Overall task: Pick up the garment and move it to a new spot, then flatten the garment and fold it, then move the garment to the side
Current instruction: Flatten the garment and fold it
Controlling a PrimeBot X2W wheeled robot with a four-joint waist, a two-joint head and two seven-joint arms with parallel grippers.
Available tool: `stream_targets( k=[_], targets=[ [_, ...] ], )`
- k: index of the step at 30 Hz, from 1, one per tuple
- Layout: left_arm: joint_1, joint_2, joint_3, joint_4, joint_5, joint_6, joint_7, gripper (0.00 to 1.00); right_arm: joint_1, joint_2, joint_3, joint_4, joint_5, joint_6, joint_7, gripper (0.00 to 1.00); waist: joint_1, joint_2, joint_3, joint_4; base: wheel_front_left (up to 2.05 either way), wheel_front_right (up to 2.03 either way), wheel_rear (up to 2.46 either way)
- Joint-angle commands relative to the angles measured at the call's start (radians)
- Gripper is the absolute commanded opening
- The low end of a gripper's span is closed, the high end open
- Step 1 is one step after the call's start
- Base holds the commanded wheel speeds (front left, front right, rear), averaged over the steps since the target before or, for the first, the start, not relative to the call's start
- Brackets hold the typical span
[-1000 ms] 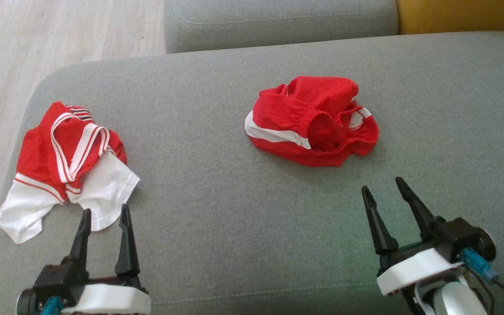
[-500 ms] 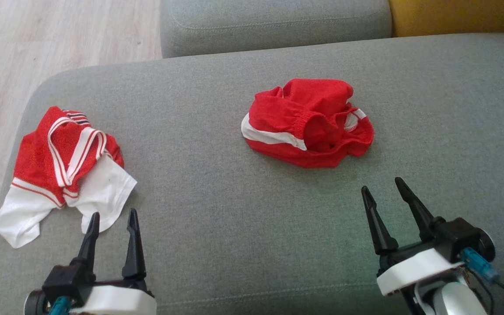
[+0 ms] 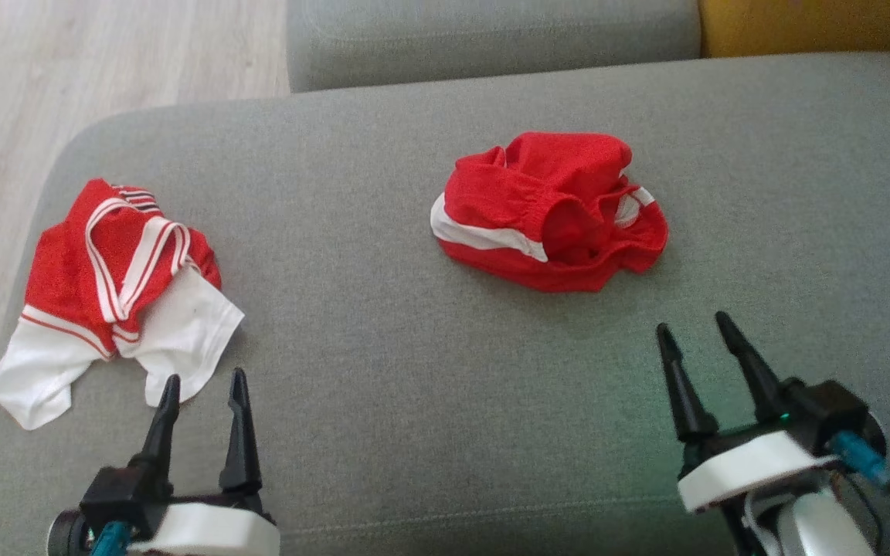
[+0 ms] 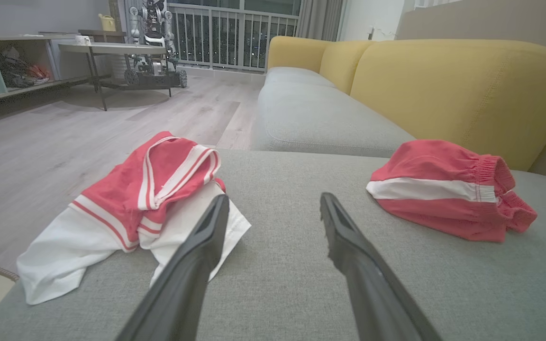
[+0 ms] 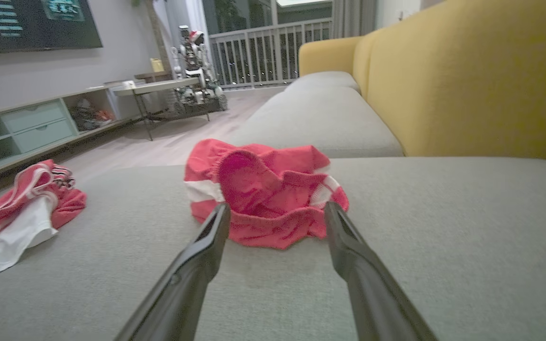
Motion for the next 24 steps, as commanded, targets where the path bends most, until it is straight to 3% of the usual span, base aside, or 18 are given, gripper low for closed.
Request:
stream_targets(
  k=[1,11,20,24],
  targets=[
    [-0.059,0.001,0.020,-0.036,0.008,0.004,-0.005,1.00,-0.064,0.000,0.001,-0.008,0.015,0.000,-0.006,1.00,0.0000,0.0000,0.019,0.002,0.00,0.00,0.00],
    [-0.145,0.001,-0.047,-0.033,0.009,-0.006,-0.005,1.00,-0.392,0.000,-0.114,0.365,0.045,0.000,-0.006,1.00,0.0000,0.0000,0.131,0.046,0.00,0.00,0.00],
    [-0.207,0.001,-0.121,-0.010,0.006,-0.011,-0.005,1.00,-0.669,0.000,-0.252,0.775,-0.068,0.000,-0.003,1.00,0.0000,0.0000,0.186,0.087,0.00,0.00,0.00],
    [-0.217,0.001,-0.136,-0.005,0.007,-0.012,-0.005,1.00,-0.745,0.000,-0.342,0.895,-0.150,0.000,0.006,1.00,0.0000,0.0000,0.196,0.099,0.00,0.00,0.00]
  ],
)
